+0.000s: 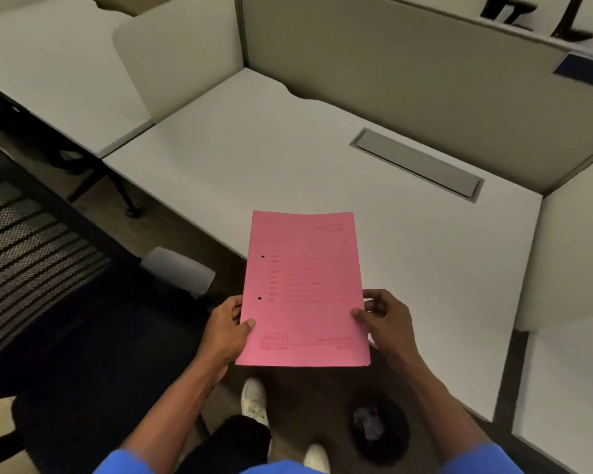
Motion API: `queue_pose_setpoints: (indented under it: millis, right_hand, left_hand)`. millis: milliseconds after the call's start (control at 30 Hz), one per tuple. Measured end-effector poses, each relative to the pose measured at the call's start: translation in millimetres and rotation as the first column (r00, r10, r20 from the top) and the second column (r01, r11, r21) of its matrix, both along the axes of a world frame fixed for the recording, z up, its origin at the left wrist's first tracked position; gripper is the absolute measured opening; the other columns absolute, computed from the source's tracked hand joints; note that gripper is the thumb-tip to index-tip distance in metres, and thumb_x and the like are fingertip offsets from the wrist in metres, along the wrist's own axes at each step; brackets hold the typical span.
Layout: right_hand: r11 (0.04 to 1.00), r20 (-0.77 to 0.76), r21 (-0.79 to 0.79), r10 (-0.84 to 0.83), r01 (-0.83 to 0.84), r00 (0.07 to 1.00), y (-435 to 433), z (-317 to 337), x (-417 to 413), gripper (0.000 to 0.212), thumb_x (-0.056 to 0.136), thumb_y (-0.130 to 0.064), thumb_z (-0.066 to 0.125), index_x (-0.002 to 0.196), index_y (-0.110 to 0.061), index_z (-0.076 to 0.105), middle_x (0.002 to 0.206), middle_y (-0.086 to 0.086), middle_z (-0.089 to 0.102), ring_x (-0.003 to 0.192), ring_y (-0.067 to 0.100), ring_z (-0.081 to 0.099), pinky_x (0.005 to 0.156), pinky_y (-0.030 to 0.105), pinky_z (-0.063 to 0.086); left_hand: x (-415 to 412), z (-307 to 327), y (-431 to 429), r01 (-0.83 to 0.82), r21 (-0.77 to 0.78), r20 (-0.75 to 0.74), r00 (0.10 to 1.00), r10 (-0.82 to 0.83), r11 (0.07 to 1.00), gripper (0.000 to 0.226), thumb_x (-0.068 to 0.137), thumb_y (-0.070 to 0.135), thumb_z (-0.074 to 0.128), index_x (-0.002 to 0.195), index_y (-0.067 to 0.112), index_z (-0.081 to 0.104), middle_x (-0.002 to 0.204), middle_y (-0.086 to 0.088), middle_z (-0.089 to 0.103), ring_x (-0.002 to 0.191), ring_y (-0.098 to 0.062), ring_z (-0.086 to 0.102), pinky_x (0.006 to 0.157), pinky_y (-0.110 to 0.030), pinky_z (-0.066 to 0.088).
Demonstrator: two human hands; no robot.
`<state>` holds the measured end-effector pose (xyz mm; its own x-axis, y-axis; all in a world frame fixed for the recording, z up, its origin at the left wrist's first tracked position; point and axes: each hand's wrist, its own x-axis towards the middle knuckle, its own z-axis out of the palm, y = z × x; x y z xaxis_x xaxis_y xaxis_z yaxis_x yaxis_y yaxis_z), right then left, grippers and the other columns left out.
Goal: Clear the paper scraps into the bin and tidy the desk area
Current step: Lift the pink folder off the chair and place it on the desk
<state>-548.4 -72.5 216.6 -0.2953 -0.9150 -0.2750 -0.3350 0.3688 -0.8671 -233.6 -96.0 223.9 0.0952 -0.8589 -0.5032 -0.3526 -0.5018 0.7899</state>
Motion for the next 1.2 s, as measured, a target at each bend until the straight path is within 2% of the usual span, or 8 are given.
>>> queue_pose_setpoints:
  millis: [133, 233, 367, 500, 567, 700, 1067, 1200]
  right_hand:
    - [0.999, 0.018, -0.011, -0.035, 0.035, 0.999, -39.6, 3.9, 21.2, 0.032, 0.091, -0.013, 0.078, 0.118, -0.025, 0.068, 0.1, -0.009, 0.078, 0.087, -0.003, 0.074, 0.063, 0.012, 0.058]
    - [0.999, 0.022, -0.024, -0.033, 0.033, 0.999, -65.9, 12.1, 39.2, 0.041, 0.09, -0.01, 0.078, 0.119, -0.036, 0.066, 0.094, -0.017, 0.076, 0.089, -0.001, 0.073, 0.062, 0.012, 0.058]
    - [0.998, 0.024, -0.059, -0.027, 0.029, 0.999, -101.1, 21.6, 60.6, 0.052, 0.089, -0.012, 0.078, 0.121, -0.05, 0.06, 0.1, -0.032, 0.071, 0.085, 0.005, 0.072, 0.062, 0.014, 0.058]
    - [0.996, 0.029, -0.077, -0.052, 0.054, 0.998, -138.6, 23.8, 66.7, 0.055, 0.087, -0.013, 0.078, 0.133, -0.04, 0.064, 0.101, -0.02, 0.074, 0.081, 0.012, 0.071, 0.07, 0.028, 0.064]
    - [0.995, 0.041, -0.085, -0.055, 0.059, 0.998, -158.6, 25.4, 66.2, 0.057, 0.086, -0.01, 0.079, 0.133, -0.039, 0.064, 0.1, -0.017, 0.075, 0.077, 0.014, 0.07, 0.073, 0.032, 0.064]
    - [0.995, 0.056, -0.086, -0.048, 0.053, 0.997, -200.9, 23.5, 57.1, 0.061, 0.084, -0.007, 0.08, 0.132, -0.041, 0.064, 0.103, -0.019, 0.074, 0.076, 0.015, 0.07, 0.073, 0.032, 0.065]
    - [0.998, 0.031, -0.011, -0.054, 0.054, 0.998, -346.1, 0.3, 7.1, 0.081, 0.076, -0.004, 0.086, 0.144, -0.035, 0.056, 0.113, -0.01, 0.072, 0.082, 0.018, 0.072, 0.078, 0.038, 0.065]
    - [0.999, 0.037, 0.001, -0.054, 0.054, 0.998, -405.9, -6.9, -13.7, 0.082, 0.076, -0.005, 0.087, 0.145, -0.035, 0.054, 0.114, -0.01, 0.073, 0.084, 0.019, 0.073, 0.081, 0.042, 0.065]
  left_hand:
    - [18.8, 7.5, -59.5, 0.046, -0.014, 0.006, 0.999, -0.046, 0.999, 0.056, 0.1, 0.006, 0.069, 0.151, 0.021, 0.053, 0.142, -0.003, 0.068, 0.125, -0.026, 0.069, 0.102, -0.057, 0.061]
    - [32.1, 15.6, -102.4, 0.075, -0.013, 0.004, 0.997, -0.075, 0.997, 0.056, 0.102, 0.006, 0.066, 0.153, 0.021, 0.05, 0.143, -0.003, 0.066, 0.124, -0.027, 0.07, 0.101, -0.056, 0.062]
    - [48.2, 20.8, -156.4, 0.129, -0.052, 0.074, 0.989, -0.125, 0.99, 0.053, 0.102, 0.009, 0.066, 0.149, 0.027, 0.052, 0.135, 0.002, 0.069, 0.112, -0.021, 0.073, 0.086, -0.043, 0.067]
    - [53.9, 19.5, -204.5, 0.187, -0.107, 0.147, 0.974, -0.17, 0.977, 0.047, 0.102, 0.01, 0.067, 0.145, 0.026, 0.056, 0.123, 0.012, 0.07, 0.108, -0.015, 0.071, 0.068, -0.021, 0.055]
    - [52.3, 19.5, -227.3, 0.207, -0.123, 0.151, 0.97, -0.188, 0.971, 0.046, 0.103, 0.011, 0.066, 0.144, 0.027, 0.057, 0.112, 0.024, 0.065, 0.098, -0.006, 0.068, 0.065, -0.017, 0.052]
    - [37.9, 18.2, -273.9, 0.252, -0.151, 0.209, 0.953, -0.218, 0.956, 0.04, 0.106, 0.016, 0.061, 0.144, 0.03, 0.055, 0.115, 0.02, 0.065, 0.086, 0.001, 0.063, 0.06, -0.015, 0.048]
    - [-27.6, 5.4, -433.6, 0.247, -0.19, 0.292, 0.938, -0.185, 0.95, 0.048, 0.098, -0.002, 0.054, 0.141, 0.015, 0.063, 0.132, -0.007, 0.076, 0.111, -0.032, 0.072, 0.093, -0.042, 0.06]
    - [-51.8, -2.0, -496.1, 0.238, -0.197, 0.337, 0.927, -0.163, 0.951, 0.049, 0.095, -0.003, 0.057, 0.141, 0.013, 0.064, 0.13, -0.009, 0.076, 0.11, -0.034, 0.073, 0.092, -0.039, 0.058]
